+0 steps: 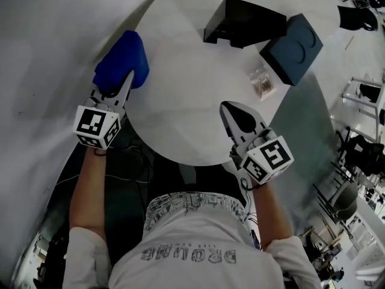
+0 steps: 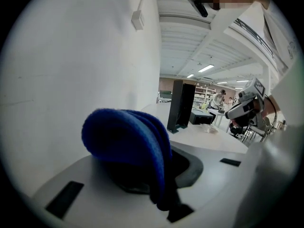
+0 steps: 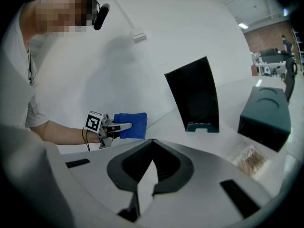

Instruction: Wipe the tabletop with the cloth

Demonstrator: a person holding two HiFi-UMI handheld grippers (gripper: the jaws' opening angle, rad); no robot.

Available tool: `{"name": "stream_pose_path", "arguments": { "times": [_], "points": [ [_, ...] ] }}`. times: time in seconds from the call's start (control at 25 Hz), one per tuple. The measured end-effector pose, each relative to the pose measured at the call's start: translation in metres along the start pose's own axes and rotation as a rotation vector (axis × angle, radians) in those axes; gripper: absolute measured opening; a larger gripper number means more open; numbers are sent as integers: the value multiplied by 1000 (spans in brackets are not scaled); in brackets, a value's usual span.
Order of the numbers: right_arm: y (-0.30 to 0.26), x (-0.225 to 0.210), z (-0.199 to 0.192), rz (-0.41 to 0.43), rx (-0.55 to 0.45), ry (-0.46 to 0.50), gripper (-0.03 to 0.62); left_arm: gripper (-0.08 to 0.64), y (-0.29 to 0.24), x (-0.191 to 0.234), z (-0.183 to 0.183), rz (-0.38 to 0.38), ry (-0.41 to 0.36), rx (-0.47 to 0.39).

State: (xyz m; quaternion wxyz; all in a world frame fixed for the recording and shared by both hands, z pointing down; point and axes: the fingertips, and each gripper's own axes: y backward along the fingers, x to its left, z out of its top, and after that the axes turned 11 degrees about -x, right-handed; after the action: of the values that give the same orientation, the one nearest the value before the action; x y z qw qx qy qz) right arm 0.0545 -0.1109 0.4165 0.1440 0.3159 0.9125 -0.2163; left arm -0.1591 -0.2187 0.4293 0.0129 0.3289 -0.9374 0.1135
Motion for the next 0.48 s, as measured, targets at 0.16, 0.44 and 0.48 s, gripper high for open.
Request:
{"name": "stream_pose_path", "arguments": {
  "times": [0.16,0.44,0.48],
  "points": [
    [-3,-3,-13,-16,25,-10,8,72,-8,6,-30,2,-29,69],
    [-3,-13,-28,-42,46,-37,8,72,-23,6,-72,1,-18,180],
    [-2,-15,-28,-47,45,-39,8,72,-24,5,-74,3,-14,188]
  ]
}}
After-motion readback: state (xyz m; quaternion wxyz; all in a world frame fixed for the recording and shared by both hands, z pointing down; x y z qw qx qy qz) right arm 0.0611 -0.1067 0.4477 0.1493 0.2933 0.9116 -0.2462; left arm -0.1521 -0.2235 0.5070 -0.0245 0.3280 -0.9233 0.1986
